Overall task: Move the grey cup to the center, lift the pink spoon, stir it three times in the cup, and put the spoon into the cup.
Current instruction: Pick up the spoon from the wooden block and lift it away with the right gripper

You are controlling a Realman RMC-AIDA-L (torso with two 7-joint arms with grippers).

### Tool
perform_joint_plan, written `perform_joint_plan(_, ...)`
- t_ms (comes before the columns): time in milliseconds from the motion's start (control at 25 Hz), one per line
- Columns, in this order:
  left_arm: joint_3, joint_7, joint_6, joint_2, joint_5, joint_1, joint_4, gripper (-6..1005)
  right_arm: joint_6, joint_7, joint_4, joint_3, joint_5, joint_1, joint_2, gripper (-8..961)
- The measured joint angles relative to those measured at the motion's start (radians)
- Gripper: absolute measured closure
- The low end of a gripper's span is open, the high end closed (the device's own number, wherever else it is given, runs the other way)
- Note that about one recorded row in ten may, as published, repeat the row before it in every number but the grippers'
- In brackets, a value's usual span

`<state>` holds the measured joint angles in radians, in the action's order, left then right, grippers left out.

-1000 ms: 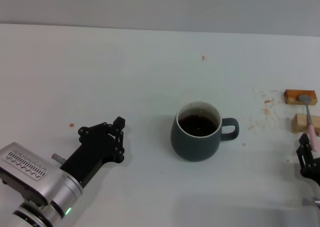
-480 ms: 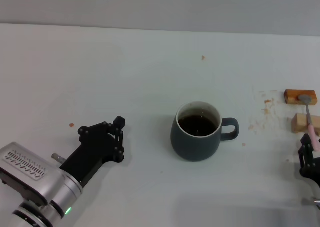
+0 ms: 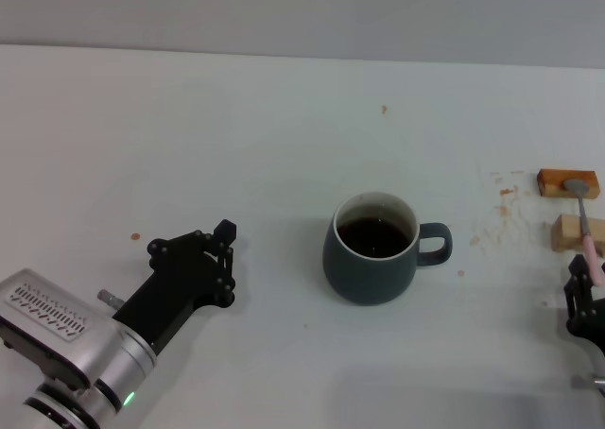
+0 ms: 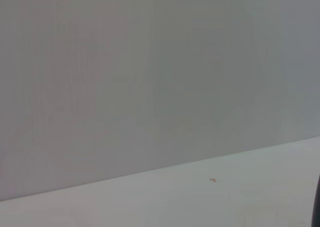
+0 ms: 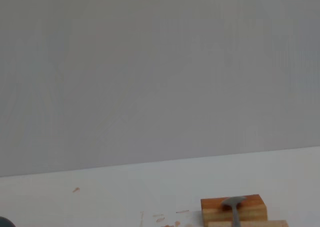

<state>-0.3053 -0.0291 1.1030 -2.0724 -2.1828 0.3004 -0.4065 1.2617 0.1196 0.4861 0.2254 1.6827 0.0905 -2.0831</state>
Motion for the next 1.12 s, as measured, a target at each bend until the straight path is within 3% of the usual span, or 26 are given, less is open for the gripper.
perform_joint_plan(480,0.000,0.000,0.002,0.001,0.000,-0.002,0.002,1001,-0.013,0.000,-0.007,0.011,-0.022,0.002,-0.003,893)
perform_joint_plan(800,0.000,0.000,0.002,0.000,0.000,-0.003,0.003,1001,0.016,0.008,0.020,0.018,-0.027,-0.013,0.004,892)
perform_joint_plan(960,0.000,0.000,-0.002,0.000,0.000,-0.003,0.005,1001,0.038,0.010,0.059,0.026,-0.028,-0.022,0.018,892)
perform_joint_plan(1120,0.000,0.000,-0.005,0.000,0.000,-0.003,0.007,1001,0.035,0.062,0.151,0.031,-0.032,-0.023,0.061,893)
